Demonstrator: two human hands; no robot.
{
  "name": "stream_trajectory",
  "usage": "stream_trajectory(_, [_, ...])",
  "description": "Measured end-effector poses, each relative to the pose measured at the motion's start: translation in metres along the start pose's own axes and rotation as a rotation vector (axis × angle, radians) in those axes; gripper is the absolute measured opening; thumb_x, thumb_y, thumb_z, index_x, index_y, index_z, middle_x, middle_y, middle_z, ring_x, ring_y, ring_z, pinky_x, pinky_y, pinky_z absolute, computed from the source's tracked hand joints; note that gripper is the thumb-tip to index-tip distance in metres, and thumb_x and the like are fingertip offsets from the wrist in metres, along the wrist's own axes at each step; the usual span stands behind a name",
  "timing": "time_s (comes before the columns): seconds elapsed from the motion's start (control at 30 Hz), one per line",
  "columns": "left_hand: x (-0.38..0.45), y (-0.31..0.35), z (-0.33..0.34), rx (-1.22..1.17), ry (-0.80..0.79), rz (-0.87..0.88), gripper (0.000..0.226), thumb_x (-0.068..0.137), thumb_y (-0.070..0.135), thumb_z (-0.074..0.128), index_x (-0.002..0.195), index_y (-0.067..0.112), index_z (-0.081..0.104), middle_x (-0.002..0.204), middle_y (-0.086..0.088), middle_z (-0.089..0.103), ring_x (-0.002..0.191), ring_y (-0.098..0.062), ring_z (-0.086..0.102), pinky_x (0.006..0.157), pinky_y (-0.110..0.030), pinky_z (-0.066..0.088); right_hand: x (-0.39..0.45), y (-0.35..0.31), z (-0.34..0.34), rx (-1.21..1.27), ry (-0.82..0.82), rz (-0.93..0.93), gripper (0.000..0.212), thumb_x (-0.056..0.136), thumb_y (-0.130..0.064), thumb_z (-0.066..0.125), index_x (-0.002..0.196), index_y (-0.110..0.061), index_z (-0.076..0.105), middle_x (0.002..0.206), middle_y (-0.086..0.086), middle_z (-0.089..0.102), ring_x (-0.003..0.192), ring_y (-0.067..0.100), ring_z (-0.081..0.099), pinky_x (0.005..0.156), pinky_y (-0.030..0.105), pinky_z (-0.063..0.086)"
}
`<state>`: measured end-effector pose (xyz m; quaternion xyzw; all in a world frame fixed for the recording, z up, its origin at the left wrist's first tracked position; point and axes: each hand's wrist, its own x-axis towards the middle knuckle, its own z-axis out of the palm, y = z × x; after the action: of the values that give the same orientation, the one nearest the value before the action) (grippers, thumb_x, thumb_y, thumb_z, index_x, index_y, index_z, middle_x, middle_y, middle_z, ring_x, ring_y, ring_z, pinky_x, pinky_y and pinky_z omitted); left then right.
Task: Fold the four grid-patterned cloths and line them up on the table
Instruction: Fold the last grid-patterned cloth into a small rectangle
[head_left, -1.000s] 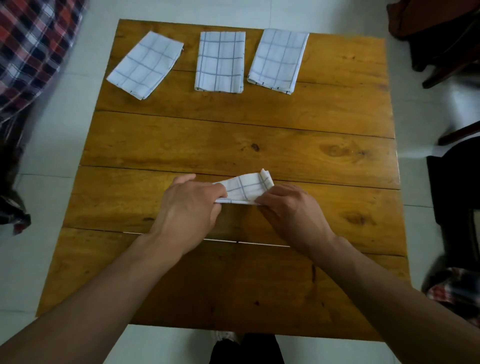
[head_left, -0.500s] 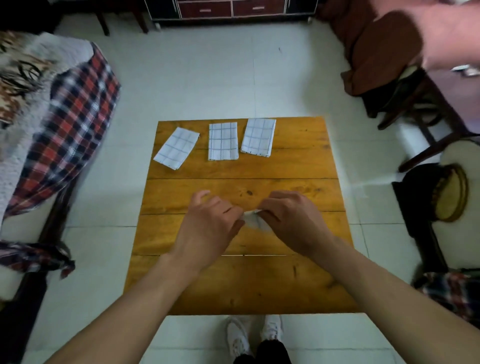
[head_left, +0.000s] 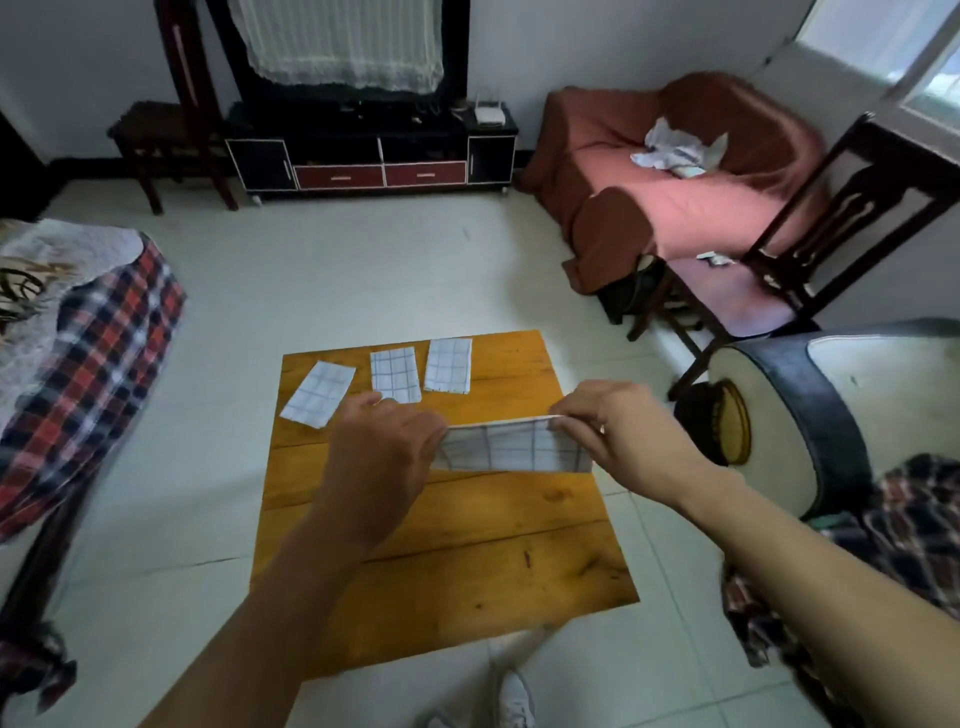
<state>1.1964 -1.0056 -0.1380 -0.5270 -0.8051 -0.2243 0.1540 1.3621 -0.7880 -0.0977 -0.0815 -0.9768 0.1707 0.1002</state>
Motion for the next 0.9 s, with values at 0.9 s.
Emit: stream_trajectory(0.9, [0.095,0.382,0.079,-0.388,-0.032,0.134,0.005,0.087,0.023,0.064,0.089,0.026,0.067,0.082,0.016,0.063,0.078,-0.008,0.056,0.071,-0.037,0.049,-0.33,0.191,-0.187,0.09,0.464,0.402,0.008,0.089,-0.023,0.067,0.082,-0.024,0.062,0.076,-0.01,0.062,0.072,0.006,0.058,0.066,0.037,0.05])
